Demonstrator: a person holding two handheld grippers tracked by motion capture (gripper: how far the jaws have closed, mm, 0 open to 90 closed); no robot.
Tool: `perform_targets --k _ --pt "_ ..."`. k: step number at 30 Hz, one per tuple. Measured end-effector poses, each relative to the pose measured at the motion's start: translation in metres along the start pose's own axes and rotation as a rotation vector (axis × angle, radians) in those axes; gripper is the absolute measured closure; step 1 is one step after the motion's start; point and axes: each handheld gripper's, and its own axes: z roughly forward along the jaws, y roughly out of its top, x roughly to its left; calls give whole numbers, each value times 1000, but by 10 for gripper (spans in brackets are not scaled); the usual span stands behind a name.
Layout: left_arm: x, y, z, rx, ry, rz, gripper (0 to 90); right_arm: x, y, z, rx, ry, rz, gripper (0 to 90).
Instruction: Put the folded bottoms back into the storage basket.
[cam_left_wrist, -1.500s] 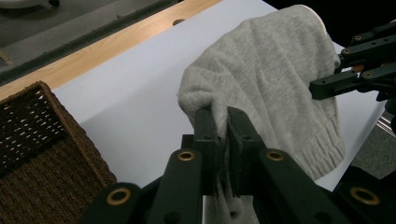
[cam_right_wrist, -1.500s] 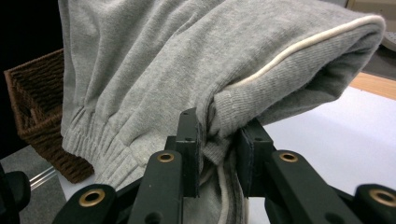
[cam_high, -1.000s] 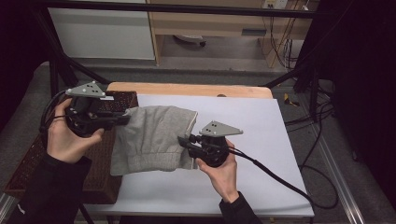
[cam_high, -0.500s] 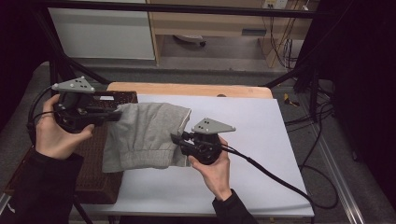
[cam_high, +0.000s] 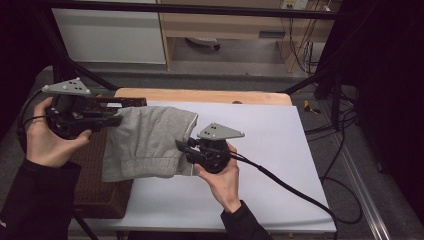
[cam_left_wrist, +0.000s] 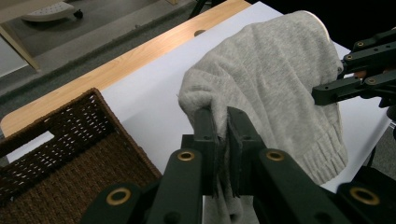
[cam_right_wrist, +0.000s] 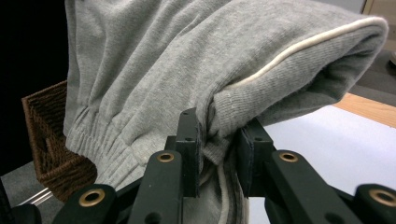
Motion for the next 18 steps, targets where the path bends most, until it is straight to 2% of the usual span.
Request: perform_targets --k 18 --pt "20 -8 -16 -11 35 -7 835 15 11 21 -5 11 -9 737"
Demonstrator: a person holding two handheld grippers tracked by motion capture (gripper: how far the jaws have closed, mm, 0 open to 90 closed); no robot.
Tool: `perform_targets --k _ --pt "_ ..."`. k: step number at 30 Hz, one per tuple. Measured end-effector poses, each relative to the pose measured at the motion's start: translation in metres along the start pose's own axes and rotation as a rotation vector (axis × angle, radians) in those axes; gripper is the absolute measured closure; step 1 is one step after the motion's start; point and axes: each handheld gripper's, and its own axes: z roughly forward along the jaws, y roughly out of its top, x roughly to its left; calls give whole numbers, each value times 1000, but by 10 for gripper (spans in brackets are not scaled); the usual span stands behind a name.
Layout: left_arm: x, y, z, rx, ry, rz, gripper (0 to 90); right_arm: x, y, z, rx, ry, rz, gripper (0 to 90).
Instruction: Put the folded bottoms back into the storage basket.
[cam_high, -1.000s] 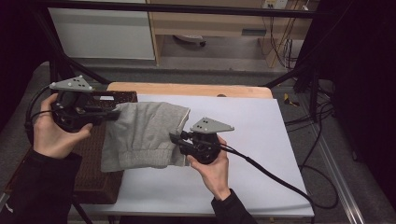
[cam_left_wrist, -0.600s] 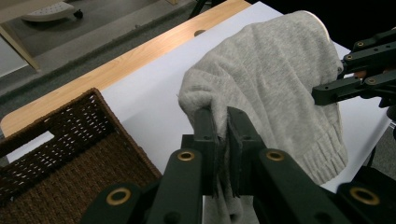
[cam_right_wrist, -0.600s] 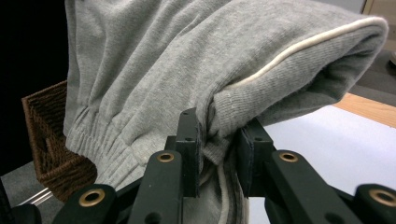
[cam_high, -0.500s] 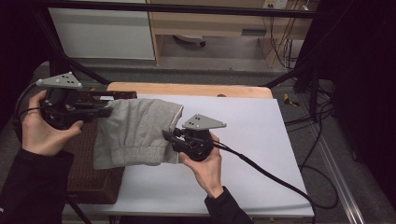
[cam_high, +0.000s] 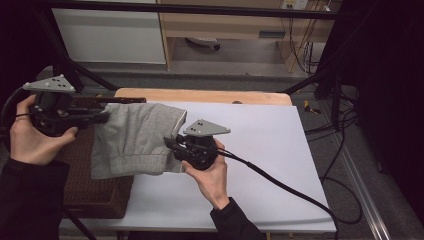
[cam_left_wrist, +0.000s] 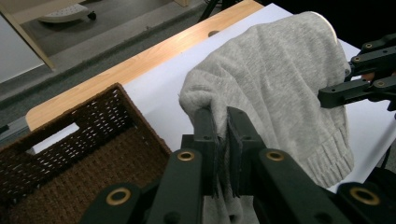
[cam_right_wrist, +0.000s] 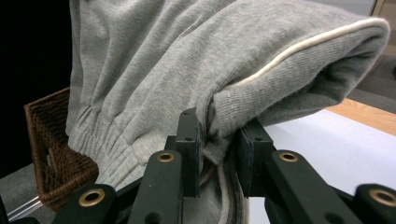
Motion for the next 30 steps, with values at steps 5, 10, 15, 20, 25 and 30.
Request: perform_targets --k 5,10,15,20,25,30 --pt "6 -3 -5 -2 5 -10 835 4 2 6 -3 8 -2 737" --pt "13 -6 -9 -6 16 -23 835 8 6 12 -7 12 -5 737" --pt "20 -10 -13 -11 23 -31 835 13 8 18 -5 15 -14 736" --pt "27 -14 -18 -13 33 -43 835 17 10 25 -7 21 -17 736" --pt "33 -18 -21 -13 45 -47 835 23 12 33 -8 27 -20 737" --pt "42 -23 -25 -18 57 -65 835 29 14 41 -7 33 -24 736"
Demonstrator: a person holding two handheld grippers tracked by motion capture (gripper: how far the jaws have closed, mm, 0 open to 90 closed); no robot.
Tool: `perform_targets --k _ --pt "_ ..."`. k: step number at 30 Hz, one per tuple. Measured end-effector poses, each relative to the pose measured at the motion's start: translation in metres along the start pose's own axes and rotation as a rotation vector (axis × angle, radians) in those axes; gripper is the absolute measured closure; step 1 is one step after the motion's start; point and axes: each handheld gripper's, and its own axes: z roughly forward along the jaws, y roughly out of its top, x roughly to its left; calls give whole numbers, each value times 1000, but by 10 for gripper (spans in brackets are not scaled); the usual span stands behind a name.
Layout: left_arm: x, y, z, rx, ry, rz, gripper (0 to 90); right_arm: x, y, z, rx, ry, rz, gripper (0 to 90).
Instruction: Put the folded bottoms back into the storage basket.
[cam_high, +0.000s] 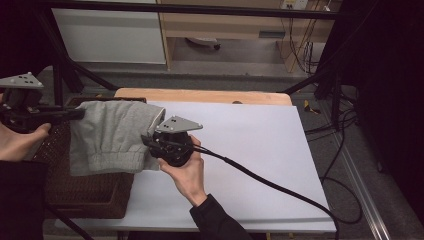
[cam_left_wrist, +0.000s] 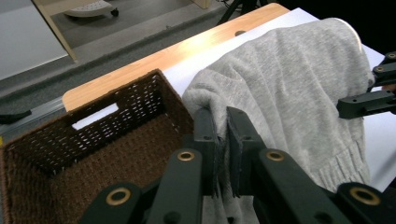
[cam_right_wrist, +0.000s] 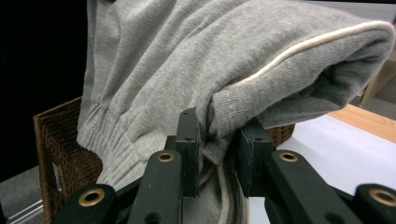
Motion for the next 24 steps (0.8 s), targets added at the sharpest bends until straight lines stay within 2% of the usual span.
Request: perform_targets --k 8,24 --pt "9 -4 -9 -1 29 -3 835 10 4 13 -2 9 -9 736" --pt "30 -16 -20 -7 64 -49 835 28 8 37 -9 24 -15 736"
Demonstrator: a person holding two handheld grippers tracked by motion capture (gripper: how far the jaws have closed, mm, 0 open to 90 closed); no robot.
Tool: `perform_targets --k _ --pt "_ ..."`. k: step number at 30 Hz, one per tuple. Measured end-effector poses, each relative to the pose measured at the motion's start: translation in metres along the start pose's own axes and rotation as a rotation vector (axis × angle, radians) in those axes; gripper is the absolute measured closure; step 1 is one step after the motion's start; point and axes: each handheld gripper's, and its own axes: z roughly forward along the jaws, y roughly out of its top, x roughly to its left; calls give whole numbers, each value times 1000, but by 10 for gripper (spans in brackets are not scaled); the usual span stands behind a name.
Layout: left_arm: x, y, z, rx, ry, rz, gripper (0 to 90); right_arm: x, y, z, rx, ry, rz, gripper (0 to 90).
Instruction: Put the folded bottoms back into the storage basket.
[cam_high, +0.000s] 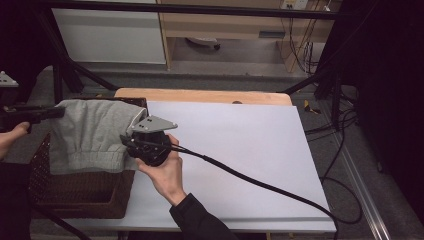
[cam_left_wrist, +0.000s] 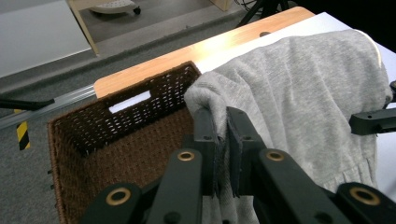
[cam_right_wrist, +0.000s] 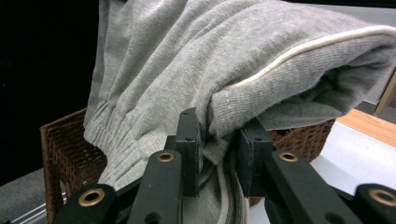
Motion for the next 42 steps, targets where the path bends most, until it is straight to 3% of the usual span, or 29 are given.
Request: perform_targets --k 42 --pt "41 -25 -12 -1 99 -52 835 23 -5 55 0 34 23 736"
